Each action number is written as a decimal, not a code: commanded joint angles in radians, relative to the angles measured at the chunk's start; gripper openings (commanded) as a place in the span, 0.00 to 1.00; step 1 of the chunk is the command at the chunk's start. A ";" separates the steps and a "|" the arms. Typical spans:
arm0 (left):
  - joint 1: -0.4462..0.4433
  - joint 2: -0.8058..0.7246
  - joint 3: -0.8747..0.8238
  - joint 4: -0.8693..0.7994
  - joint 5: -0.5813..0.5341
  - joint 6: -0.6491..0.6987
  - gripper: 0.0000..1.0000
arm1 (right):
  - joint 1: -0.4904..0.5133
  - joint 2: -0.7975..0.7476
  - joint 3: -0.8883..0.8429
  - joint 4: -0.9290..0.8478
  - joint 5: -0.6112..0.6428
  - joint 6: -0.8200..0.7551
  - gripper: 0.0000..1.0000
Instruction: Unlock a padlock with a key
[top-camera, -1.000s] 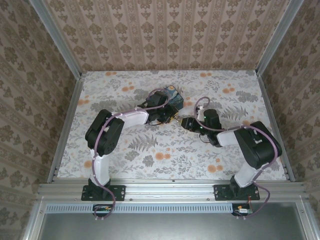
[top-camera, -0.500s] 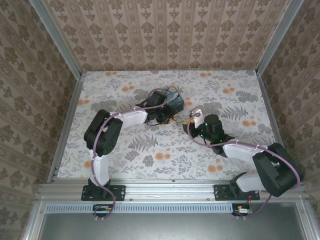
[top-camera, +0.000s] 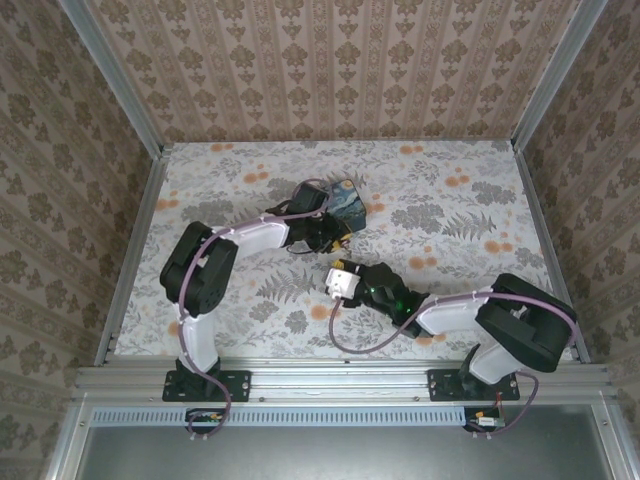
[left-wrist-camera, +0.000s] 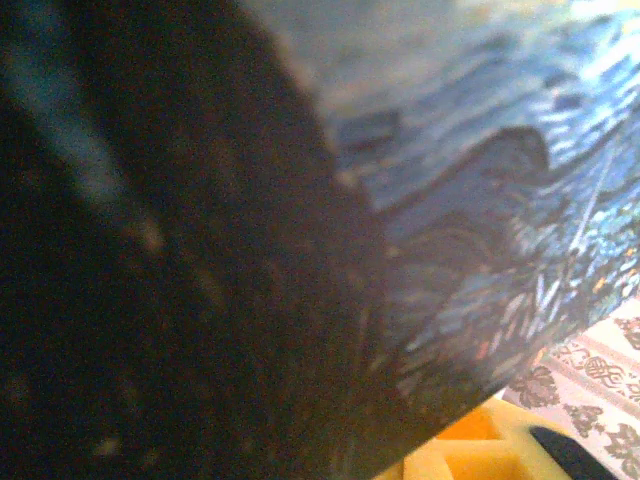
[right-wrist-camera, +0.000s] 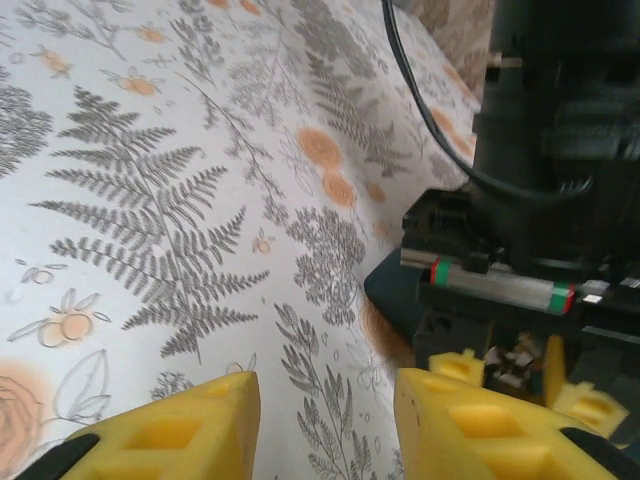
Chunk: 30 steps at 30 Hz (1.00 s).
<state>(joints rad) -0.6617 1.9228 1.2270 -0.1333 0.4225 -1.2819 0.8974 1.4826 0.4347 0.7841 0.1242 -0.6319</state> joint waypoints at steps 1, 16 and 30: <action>0.020 -0.001 -0.088 -0.194 0.091 -0.042 0.00 | 0.024 -0.083 0.009 -0.064 0.172 -0.142 0.43; 0.022 -0.079 -0.121 -0.197 0.113 -0.033 0.00 | -0.074 -0.098 0.032 -0.203 0.136 -0.203 0.36; 0.020 -0.068 -0.106 -0.189 0.110 -0.049 0.00 | -0.071 0.051 0.097 -0.131 0.085 -0.108 0.33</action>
<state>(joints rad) -0.6464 1.8370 1.1496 -0.2054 0.4644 -1.2522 0.8246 1.5070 0.5003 0.6109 0.2310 -0.7731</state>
